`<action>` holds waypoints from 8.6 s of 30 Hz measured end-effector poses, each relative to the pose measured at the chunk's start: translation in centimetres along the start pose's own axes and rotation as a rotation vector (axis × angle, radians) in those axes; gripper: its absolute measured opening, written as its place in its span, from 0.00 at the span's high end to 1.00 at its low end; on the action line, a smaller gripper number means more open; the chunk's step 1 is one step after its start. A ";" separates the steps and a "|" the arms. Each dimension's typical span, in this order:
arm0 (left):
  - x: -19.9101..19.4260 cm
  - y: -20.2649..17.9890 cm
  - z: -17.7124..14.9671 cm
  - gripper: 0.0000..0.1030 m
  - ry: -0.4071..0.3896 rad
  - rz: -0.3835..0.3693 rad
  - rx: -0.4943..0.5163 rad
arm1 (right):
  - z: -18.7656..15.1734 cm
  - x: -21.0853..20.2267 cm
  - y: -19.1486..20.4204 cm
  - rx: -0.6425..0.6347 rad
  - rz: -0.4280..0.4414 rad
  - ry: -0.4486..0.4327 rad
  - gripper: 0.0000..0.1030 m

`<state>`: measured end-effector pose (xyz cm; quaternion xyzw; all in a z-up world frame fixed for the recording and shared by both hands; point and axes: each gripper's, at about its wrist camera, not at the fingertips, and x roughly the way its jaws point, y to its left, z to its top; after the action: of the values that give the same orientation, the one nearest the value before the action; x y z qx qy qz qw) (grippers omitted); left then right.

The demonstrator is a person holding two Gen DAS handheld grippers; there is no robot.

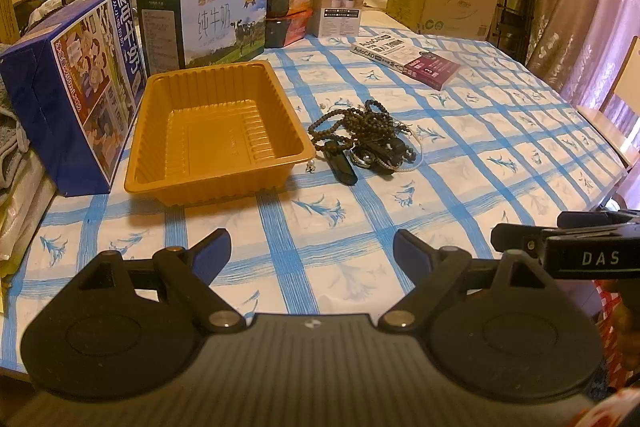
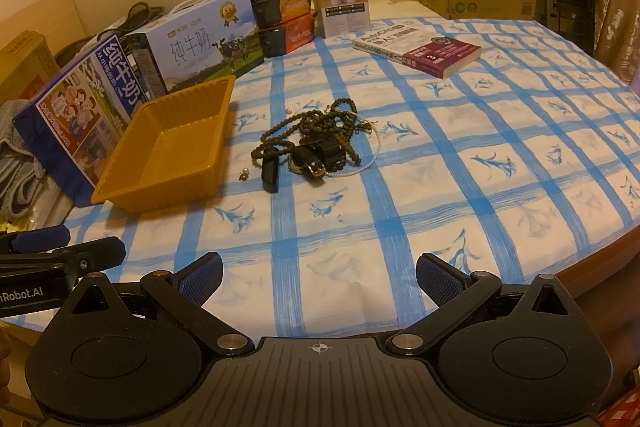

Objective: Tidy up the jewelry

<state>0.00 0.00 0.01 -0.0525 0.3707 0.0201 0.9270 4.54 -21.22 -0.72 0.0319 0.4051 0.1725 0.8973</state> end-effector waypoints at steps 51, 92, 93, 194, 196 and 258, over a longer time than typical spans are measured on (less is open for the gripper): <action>0.0 0.1 0.0 0.16 0.003 -0.002 -0.004 | 0.0 0.1 -0.1 0.005 0.004 -0.004 0.00; 5.7 9.6 0.3 0.16 -0.071 0.126 -0.278 | 1.8 6.7 -1.1 0.034 -0.003 -0.045 0.00; 5.9 9.9 0.2 0.16 -0.079 0.136 -0.285 | 2.0 7.3 -0.9 0.034 -0.006 -0.043 0.00; 12.3 14.8 3.3 0.90 -0.442 0.382 -0.106 | 10.9 19.7 5.7 0.004 0.333 0.054 0.79; 12.4 14.9 3.4 0.90 -0.440 0.382 -0.102 | 10.7 20.3 7.1 -0.009 0.351 0.066 0.79; 12.3 14.9 3.7 0.90 -0.428 0.414 -0.078 | 7.8 24.2 6.9 -0.231 0.196 0.051 0.92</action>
<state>10.34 15.22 -7.02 -0.0061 0.1687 0.2334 0.9576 23.17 -6.01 -11.53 -0.0365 0.4003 0.3055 0.8632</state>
